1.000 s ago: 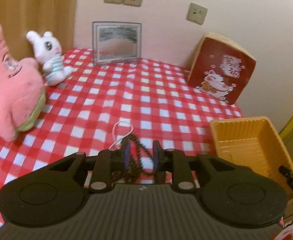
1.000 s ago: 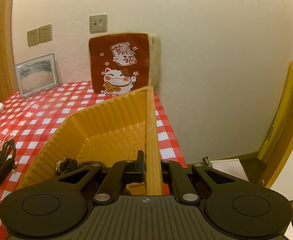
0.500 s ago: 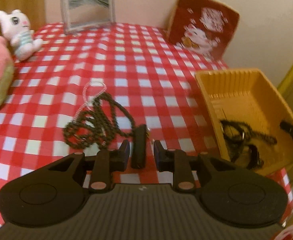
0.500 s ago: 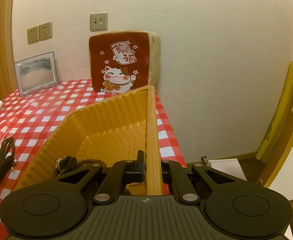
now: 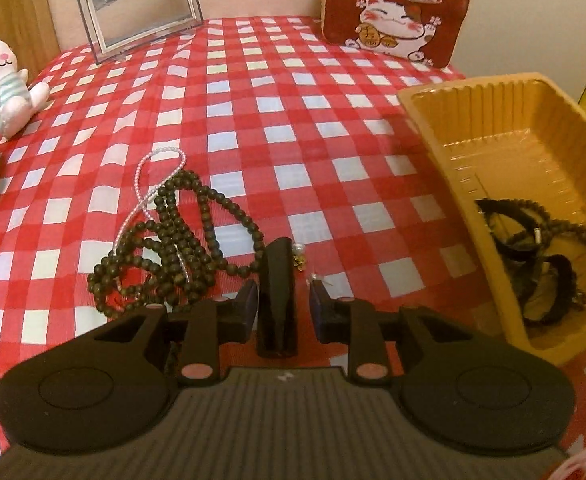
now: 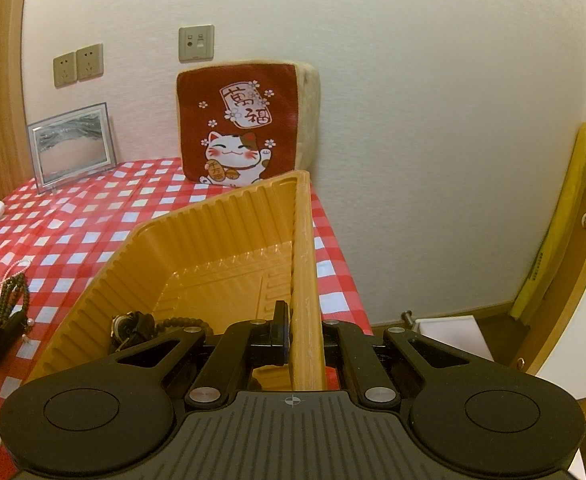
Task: Organize jewelry
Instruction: 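Reach the left tool back to the bead pile and grasp a bead strand, then carry the bead strand into the orange tray and open the left tool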
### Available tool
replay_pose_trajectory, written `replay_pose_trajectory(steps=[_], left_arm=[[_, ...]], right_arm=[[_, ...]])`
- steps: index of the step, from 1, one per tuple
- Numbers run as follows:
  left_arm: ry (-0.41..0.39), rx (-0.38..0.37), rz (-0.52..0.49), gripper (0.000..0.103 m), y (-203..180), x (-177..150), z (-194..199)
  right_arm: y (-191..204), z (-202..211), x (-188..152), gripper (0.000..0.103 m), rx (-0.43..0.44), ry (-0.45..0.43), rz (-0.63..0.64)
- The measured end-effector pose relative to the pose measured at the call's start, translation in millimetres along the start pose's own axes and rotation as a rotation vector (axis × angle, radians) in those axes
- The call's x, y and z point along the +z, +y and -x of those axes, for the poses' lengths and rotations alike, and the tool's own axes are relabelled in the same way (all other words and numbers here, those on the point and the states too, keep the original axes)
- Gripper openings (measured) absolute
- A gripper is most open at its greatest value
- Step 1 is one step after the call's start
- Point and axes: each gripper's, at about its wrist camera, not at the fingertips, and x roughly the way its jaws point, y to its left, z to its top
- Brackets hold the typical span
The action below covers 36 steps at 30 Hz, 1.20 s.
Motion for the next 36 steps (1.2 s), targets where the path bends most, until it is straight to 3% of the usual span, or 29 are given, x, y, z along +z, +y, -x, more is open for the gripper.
replay_pose_trajectory(steps=[7, 11, 20, 24, 28, 36], left_arm=[[0.013, 0.005, -0.006, 0.024, 0.4, 4.5, -12.4], [0.014, -0.003, 0.002, 0.019, 2.4, 3.9, -13.0], [-0.048, -0.034, 0.053, 0.019, 6.3, 9.2, 19.9], [-0.096, -0.116, 0.046, 0.019, -9.3, 19.6, 42.5], [-0.121, -0.245, 0.026, 0.019, -38.0, 29.9, 55.4], [-0.066, -0.49, -0.028, 0.019, -103.7, 41.1, 46.8]], right_arm=[[0.0, -0.5, 0.0, 0.005, 0.001, 0.002, -0.002], [-0.8, -1.3, -0.5, 0.005, 0.003, 0.003, -0.004], [-4.0, -3.4, -1.5, 0.005, 0.012, 0.004, -0.005], [-5.0, -3.9, -0.4, 0.005, 0.017, 0.003, -0.007], [-6.0, -3.2, -0.6, 0.005, 0.02, 0.002, -0.007], [-4.8, -2.0, -0.6, 0.005, 0.022, 0.0, -0.001]])
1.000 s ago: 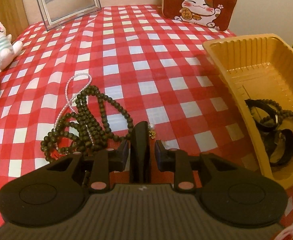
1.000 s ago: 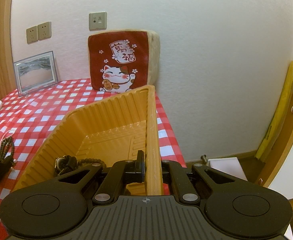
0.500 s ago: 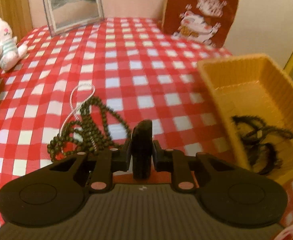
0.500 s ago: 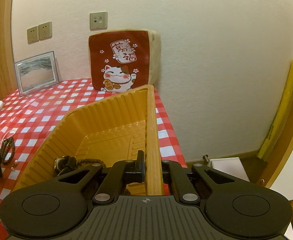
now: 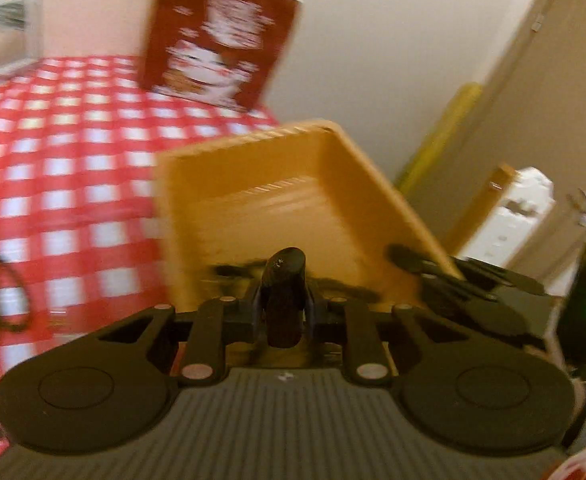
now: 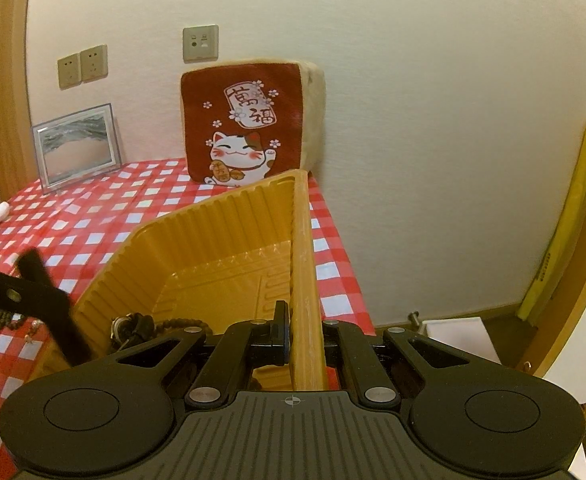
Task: Organize jewelry
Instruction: 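Carry the bead strand into the orange tray and open the left tool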
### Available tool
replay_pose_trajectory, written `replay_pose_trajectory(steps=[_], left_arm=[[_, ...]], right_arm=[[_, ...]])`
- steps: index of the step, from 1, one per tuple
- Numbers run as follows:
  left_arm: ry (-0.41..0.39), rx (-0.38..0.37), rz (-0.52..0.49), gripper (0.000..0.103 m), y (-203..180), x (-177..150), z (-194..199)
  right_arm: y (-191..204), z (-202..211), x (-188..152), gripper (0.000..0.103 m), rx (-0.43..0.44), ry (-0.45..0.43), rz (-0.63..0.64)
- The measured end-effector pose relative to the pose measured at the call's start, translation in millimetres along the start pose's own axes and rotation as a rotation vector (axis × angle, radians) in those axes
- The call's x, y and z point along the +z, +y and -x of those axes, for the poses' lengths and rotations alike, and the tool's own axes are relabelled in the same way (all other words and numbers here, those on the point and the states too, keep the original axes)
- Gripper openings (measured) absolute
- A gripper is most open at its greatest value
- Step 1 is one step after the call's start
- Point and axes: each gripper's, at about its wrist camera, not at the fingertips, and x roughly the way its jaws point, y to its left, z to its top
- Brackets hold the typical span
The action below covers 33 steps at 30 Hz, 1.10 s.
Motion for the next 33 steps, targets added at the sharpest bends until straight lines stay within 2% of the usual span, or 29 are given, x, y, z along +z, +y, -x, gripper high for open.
replay_pose_trajectory(steps=[5, 9, 13, 18, 26, 30, 33], left_arm=[[0.075, -0.099, 0.021, 0.019, -18.3, -3.6, -29.1], [0.122, -0.136, 0.055, 0.019, -19.2, -6.9, -44.0], [0.15, -0.138, 0.085, 0.018, -17.3, -6.9, -58.0], [0.106, -0.108, 0.068, 0.02, -15.7, -1.9, -49.1], [-0.043, 0.031, 0.073, 0.025, 6.7, 9.2, -5.4], [-0.11, 0.155, 0.094, 0.025, 32.2, 6.7, 23.2], [-0.13, 0.245, 0.119, 0.026, 51.6, 1.3, 39.7]], right_arm=[[0.6, 1.2, -0.4, 0.005, 0.002, -0.001, 0.003], [0.4, 1.3, -0.4, 0.005, 0.002, -0.001, 0.003], [0.6, 0.9, -0.5, 0.005, 0.001, 0.002, -0.001], [-0.1, 0.9, -0.8, 0.005, 0.001, 0.002, -0.002], [-1.6, -0.3, -1.3, 0.005, 0.002, 0.006, -0.008], [-2.4, -0.5, -1.9, 0.005, 0.003, 0.008, -0.007], [-2.9, -1.2, -2.0, 0.005, 0.003, 0.01, -0.008]])
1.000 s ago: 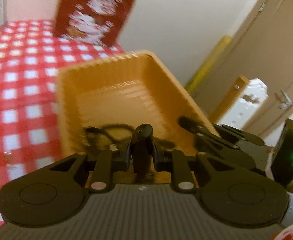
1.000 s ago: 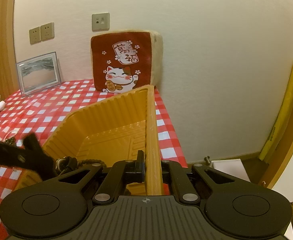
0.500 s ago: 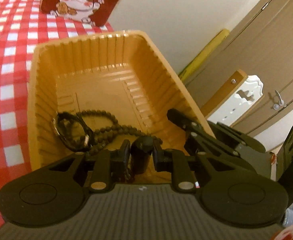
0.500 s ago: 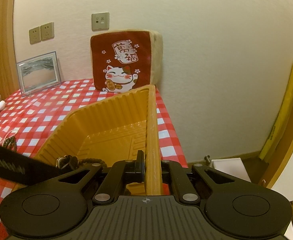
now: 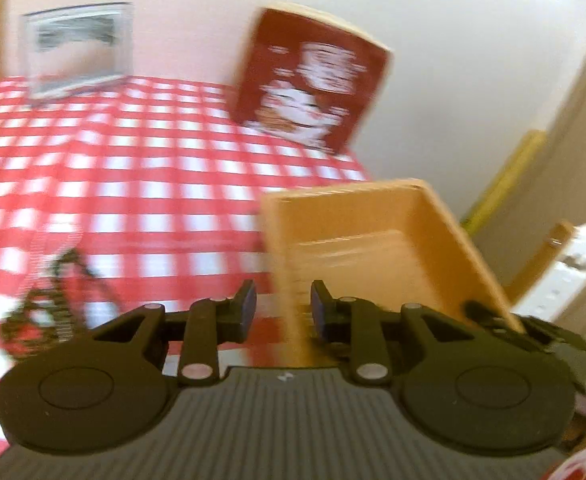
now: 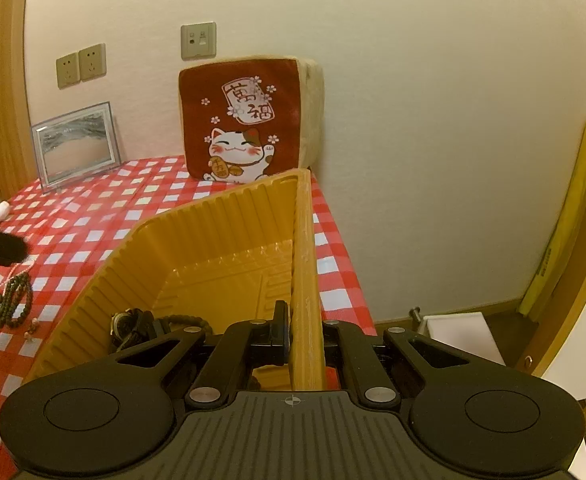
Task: Organize jewelry
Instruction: 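Carry the bead strand into the orange tray and open the left tool, then move the left tool to the small gold charm and grasp it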
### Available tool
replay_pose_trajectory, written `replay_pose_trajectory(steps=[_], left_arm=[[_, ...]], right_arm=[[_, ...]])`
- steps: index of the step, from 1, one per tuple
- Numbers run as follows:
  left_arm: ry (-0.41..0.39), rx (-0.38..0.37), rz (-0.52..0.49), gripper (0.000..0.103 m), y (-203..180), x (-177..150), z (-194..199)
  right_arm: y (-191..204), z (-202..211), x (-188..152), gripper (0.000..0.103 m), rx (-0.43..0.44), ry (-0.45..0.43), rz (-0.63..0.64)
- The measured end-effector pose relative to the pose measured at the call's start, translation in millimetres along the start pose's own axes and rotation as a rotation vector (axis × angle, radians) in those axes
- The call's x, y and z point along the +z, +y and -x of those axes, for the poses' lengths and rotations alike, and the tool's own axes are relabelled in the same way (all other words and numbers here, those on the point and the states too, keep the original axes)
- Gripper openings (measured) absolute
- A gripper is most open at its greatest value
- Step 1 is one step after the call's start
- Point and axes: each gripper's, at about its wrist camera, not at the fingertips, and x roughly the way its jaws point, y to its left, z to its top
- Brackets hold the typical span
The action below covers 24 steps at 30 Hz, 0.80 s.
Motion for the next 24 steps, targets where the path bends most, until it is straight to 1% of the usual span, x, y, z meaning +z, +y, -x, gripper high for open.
replay_pose_trajectory(steps=[5, 8, 11, 15, 24], left_arm=[[0.01, 0.132, 0.04, 0.026, 35.8, -10.9, 10.6], [0.03, 0.174, 0.052, 0.026, 50.8, -20.2, 12.9], [0.055, 0.214, 0.024, 0.026, 54.0, -31.3, 9.4], [0.091, 0.238, -0.001, 0.026, 56.3, -45.6, 4.7], [0.115, 0.23, -0.058, 0.026, 45.8, -55.0, -19.4]], right_arm=[[-0.1, -1.4, 0.2, 0.005, 0.001, 0.004, -0.001], [-0.2, -1.6, 0.0, 0.005, 0.001, 0.006, -0.001], [-0.3, -1.8, -0.1, 0.005, 0.001, 0.007, -0.002], [-0.5, -2.2, -0.1, 0.005, 0.0, 0.008, -0.002], [-0.6, -3.5, -1.1, 0.005, -0.004, 0.014, -0.006]])
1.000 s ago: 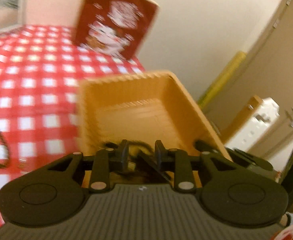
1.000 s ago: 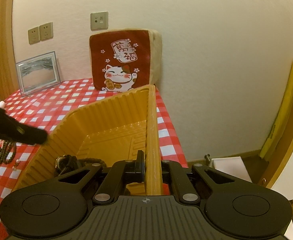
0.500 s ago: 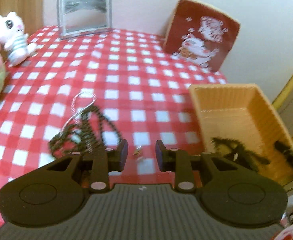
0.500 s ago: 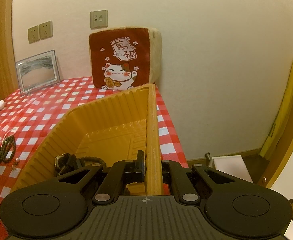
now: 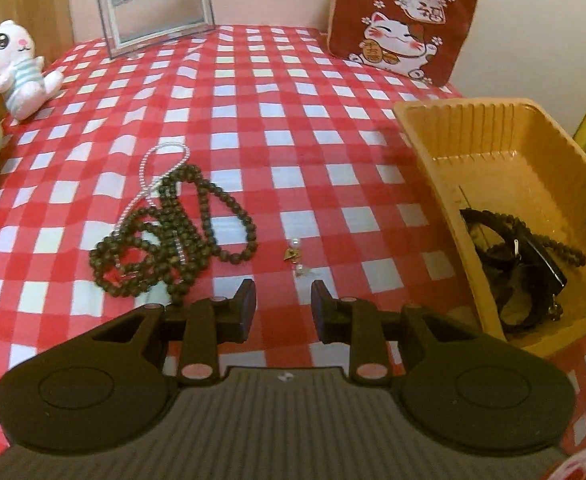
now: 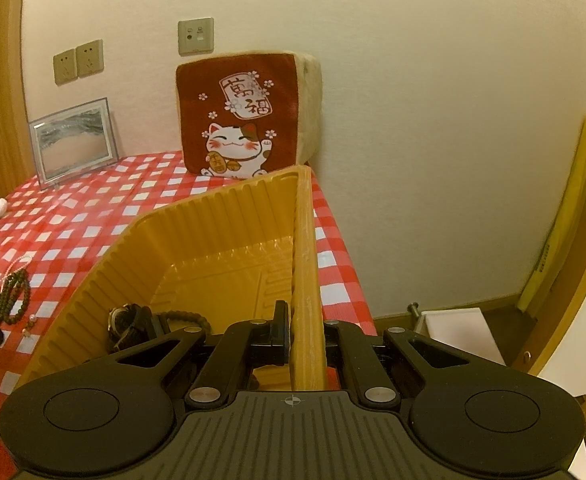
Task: Organize jewelry
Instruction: 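Move the left tool to the small gold charm and grasp it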
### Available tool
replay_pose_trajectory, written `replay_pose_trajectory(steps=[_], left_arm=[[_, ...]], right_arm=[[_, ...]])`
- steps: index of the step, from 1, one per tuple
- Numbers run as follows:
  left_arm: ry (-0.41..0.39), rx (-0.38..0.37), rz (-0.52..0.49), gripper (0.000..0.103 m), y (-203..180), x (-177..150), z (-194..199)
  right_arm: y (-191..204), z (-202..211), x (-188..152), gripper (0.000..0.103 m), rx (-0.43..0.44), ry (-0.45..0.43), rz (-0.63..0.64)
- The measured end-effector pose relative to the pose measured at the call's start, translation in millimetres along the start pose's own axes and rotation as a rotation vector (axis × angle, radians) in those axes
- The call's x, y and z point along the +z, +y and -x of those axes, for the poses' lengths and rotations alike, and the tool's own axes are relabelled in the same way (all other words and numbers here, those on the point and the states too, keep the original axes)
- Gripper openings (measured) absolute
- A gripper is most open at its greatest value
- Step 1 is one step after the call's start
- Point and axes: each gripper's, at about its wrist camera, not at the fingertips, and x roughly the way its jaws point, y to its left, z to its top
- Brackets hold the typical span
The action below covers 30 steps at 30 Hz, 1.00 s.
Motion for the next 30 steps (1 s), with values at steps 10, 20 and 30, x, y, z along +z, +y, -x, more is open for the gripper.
replay_pose_trajectory(steps=[10, 20, 30], left_arm=[[0.005, -0.009, -0.052, 0.026, -12.2, 5.8, -18.0], [0.011, -0.024, -0.065, 0.025, -12.7, 12.8, -34.2], [0.015, -0.041, -0.045, 0.008, -12.0, 11.7, -37.1]], right_arm=[[-0.8, -0.4, -0.1, 0.005, -0.005, 0.003, -0.003], [-1.2, -0.9, 0.0, 0.005, -0.008, 0.008, -0.006], [-1.8, -1.5, -0.3, 0.005, -0.008, 0.009, -0.007]])
